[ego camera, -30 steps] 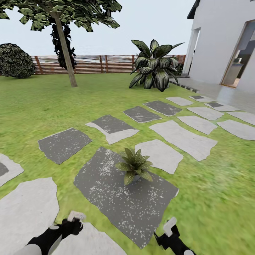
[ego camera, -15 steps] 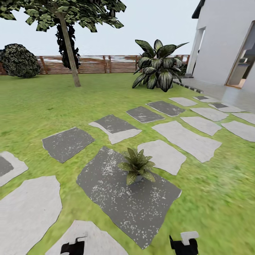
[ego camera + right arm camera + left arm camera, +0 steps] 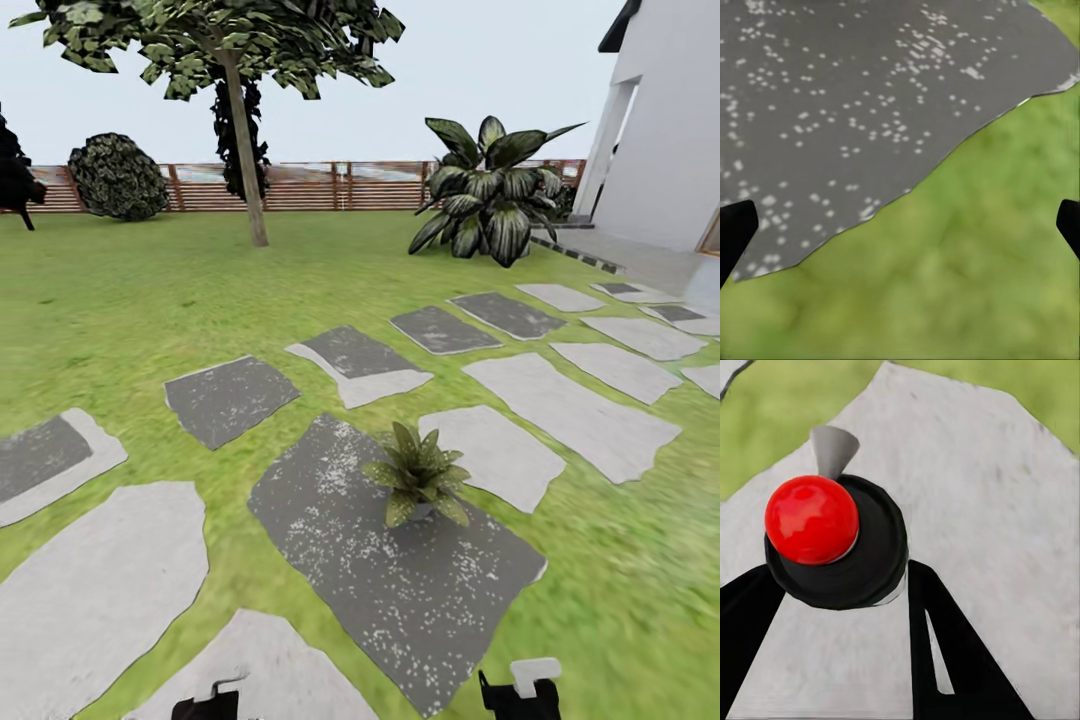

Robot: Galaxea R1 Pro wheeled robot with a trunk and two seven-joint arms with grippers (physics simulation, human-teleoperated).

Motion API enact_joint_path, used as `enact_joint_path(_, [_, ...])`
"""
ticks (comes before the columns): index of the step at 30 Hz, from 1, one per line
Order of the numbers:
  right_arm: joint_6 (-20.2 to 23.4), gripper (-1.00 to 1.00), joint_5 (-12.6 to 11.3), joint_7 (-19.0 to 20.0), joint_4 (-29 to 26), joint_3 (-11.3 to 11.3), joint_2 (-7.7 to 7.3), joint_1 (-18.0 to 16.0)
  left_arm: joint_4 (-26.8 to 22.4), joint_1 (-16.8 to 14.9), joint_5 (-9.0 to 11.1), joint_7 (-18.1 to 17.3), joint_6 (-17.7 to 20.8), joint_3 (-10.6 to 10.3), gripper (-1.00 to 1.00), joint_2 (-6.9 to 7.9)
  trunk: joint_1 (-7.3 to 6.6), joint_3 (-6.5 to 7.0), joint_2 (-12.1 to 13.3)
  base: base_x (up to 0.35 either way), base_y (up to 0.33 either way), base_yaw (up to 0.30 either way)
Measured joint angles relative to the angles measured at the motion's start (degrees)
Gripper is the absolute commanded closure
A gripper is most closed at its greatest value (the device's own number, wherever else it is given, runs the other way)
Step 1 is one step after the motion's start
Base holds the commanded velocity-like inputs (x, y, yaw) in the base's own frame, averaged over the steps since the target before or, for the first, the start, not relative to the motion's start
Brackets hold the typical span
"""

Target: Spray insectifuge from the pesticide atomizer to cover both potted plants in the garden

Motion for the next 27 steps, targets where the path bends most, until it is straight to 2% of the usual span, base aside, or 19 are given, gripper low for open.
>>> enact_joint_path(2, [-0.01,-1.0,0.0,0.0,0.0,-0.02,-0.08,0.01,0.17,0.03,0.03,0.01,-0.47,0.0,1.0,0.02,0.0,0.12,0.0,0.0,0.0,0.22])
enact_joint_path(4, [-0.01,-1.0,0.0,0.0,-0.04,-0.04,-0.23,0.01,0.45,0.05,0.07,0.02,-3.44,-0.03,1.0,0.03,0.0,0.24,0.0,0.0,0.0,0.218])
enact_joint_path(7, [-0.01,-1.0,0.0,0.0,-0.01,0.0,-0.42,0.01,0.55,0.09,0.11,0.02,-4.86,0.0,1.0,0.11,-0.43,0.77,0.79,0.0,0.0,0.216])
enact_joint_path(24, [0.07,-1.0,0.09,0.0,0.0,0.09,-0.35,0.01,0.53,0.09,0.48,0.02,-4.93,0.07,1.0,0.12,-4.17,4.85,7.61,0.0,0.0,0.216])
enact_joint_path(27, [0.08,-1.0,0.09,0.0,0.0,0.09,-0.35,0.01,0.54,0.1,1.14,0.01,-4.99,0.08,1.0,0.13,-4.17,5.04,7.62,0.0,0.0,0.216])
